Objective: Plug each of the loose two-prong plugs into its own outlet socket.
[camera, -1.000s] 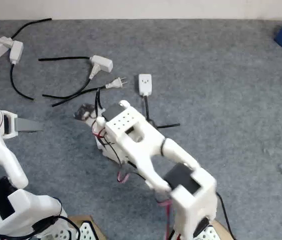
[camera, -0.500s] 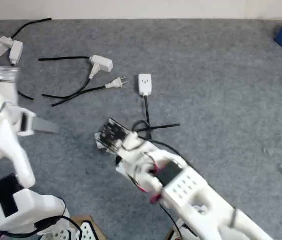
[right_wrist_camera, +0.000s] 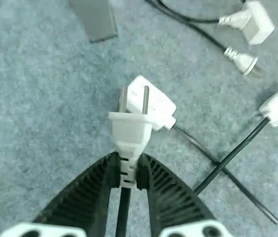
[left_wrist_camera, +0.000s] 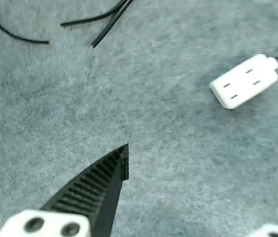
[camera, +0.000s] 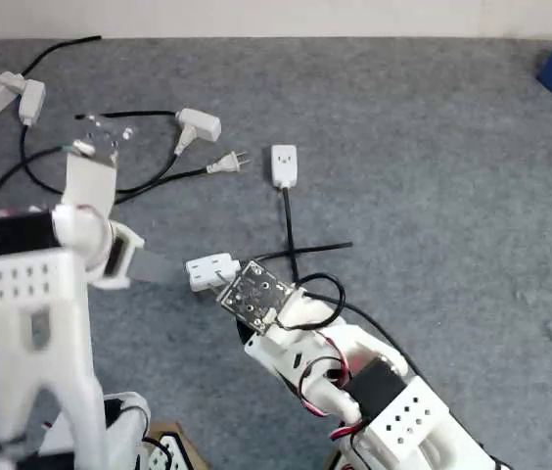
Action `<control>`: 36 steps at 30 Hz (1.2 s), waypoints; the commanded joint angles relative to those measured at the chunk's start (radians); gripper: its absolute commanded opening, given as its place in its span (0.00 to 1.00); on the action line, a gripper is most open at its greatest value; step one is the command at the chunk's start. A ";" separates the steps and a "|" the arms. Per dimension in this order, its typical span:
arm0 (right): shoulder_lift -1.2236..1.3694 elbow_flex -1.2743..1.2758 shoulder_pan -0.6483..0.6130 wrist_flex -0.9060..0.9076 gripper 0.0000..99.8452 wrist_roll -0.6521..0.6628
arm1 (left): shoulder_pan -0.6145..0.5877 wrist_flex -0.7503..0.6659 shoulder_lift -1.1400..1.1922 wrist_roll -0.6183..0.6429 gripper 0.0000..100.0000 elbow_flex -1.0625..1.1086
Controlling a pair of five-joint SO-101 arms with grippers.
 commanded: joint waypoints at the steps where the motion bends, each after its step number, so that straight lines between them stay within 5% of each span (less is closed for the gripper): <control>1: -0.001 -0.005 -0.004 0.002 0.01 -0.008 | 0.094 0.006 -0.208 -0.023 0.50 0.114; 8: 0.042 -0.036 -0.007 0.008 0.01 -0.008 | 0.194 -0.009 -0.326 -0.040 0.50 0.246; 36: 0.044 -0.171 -0.076 0.196 0.01 -0.005 | 0.189 -0.258 -0.326 -0.040 0.50 0.364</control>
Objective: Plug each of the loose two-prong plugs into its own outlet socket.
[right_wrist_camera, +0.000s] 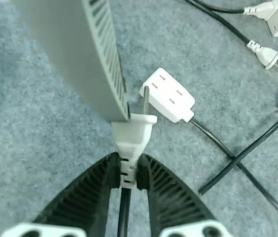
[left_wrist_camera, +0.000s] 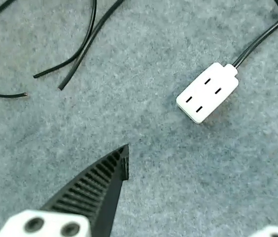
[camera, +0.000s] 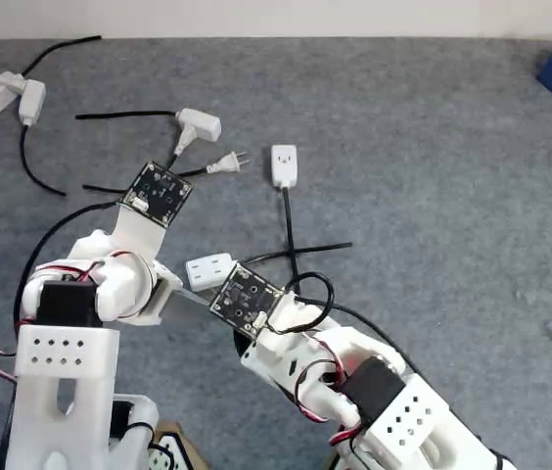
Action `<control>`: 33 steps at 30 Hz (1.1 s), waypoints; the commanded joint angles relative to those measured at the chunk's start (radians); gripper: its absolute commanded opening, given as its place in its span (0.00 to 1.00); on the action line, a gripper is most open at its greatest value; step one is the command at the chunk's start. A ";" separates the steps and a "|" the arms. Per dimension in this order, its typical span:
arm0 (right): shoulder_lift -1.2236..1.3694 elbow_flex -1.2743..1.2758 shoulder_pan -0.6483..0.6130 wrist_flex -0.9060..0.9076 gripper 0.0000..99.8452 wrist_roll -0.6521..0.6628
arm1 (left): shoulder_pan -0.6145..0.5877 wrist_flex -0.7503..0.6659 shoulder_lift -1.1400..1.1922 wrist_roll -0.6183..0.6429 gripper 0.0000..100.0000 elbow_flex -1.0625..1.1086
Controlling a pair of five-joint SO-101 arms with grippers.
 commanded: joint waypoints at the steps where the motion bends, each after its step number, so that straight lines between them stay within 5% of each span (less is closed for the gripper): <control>1: 0.008 -0.077 -0.012 0.058 0.01 0.026 | 0.007 -0.043 -0.016 -0.006 0.50 0.001; 33: 0.085 -0.266 -0.005 0.136 0.01 0.069 | -0.062 -0.091 -0.016 -0.006 0.50 0.048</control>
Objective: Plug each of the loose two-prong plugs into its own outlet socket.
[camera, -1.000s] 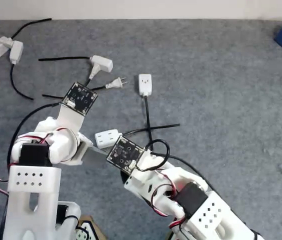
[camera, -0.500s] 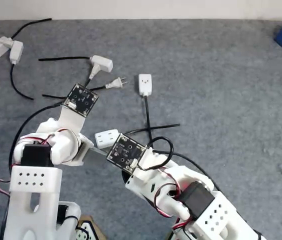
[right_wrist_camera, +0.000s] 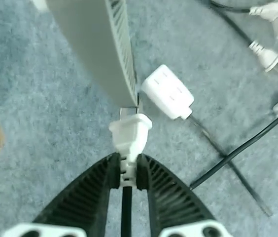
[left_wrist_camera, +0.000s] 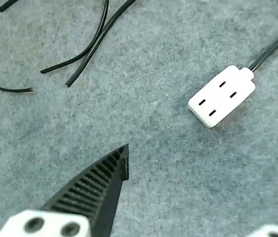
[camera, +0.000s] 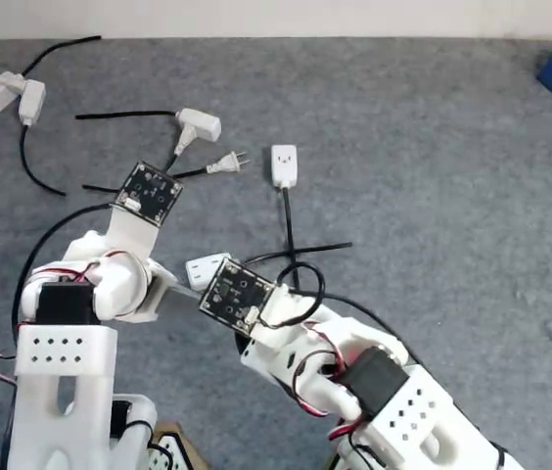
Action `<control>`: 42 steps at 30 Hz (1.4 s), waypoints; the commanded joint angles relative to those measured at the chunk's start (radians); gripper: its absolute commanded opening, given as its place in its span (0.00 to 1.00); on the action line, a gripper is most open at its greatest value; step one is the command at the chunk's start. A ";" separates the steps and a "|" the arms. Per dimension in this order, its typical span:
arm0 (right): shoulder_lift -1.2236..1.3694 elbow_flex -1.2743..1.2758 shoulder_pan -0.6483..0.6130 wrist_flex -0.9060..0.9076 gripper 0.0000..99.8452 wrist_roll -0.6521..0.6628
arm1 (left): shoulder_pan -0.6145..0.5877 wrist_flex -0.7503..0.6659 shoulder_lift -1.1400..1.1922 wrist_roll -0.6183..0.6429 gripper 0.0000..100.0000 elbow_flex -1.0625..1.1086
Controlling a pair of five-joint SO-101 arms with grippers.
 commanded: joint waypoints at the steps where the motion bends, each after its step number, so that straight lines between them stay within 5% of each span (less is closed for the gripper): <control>1: 0.002 -0.099 -0.004 0.030 0.01 0.005 | -0.019 -0.021 -0.012 -0.006 0.50 0.004; 20: 0.033 -0.147 -0.004 0.048 0.01 -0.035 | 0.030 -0.101 -0.012 -0.005 0.50 0.139; 30: 0.469 0.038 0.030 -0.206 0.02 -0.035 | -0.128 -0.127 -0.012 -0.011 0.50 0.087; 42: 0.869 0.027 0.038 -0.277 0.20 0.054 | -0.219 -0.163 -0.012 -0.012 0.50 0.065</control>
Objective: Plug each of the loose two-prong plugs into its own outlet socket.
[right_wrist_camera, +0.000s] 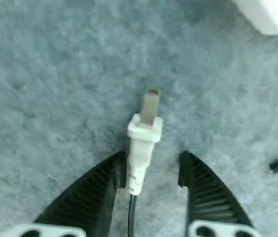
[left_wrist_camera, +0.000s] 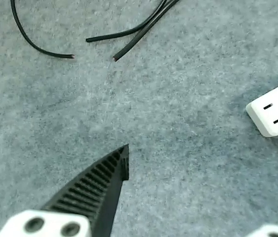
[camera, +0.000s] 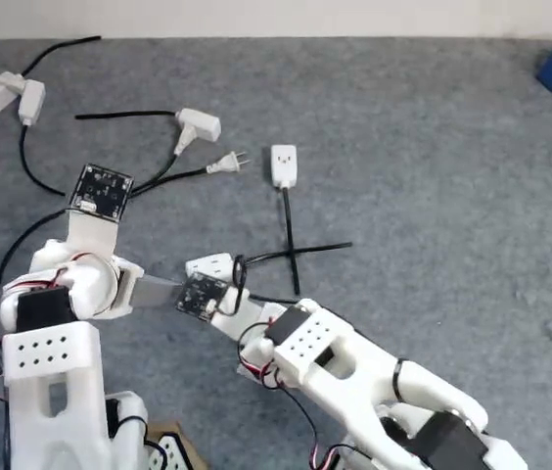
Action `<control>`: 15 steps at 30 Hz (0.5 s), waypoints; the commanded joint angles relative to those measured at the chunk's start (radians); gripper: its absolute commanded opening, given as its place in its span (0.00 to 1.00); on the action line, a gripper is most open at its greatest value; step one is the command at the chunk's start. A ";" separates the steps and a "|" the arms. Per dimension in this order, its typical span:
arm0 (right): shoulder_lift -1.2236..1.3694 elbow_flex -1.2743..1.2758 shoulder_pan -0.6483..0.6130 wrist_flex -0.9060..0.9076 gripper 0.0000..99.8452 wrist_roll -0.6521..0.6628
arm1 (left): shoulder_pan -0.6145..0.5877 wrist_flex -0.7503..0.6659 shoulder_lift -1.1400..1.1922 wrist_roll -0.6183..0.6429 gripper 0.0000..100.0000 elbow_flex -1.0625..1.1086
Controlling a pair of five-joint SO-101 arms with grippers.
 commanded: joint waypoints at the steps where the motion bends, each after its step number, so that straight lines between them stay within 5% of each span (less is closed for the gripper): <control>1: 0.071 -0.019 0.030 0.001 0.20 0.037 | -0.012 -0.017 -0.013 -0.011 0.50 -0.038; 6: 0.039 -0.031 0.145 0.044 0.18 0.068 | -0.010 -0.017 -0.013 -0.011 0.50 -0.035; 9: 0.013 -0.048 0.211 0.042 0.01 0.086 | -0.008 -0.017 -0.013 -0.011 0.50 -0.025; 15: -0.028 -0.053 0.225 0.042 0.01 0.075 | -0.007 -0.017 -0.013 -0.009 0.50 -0.025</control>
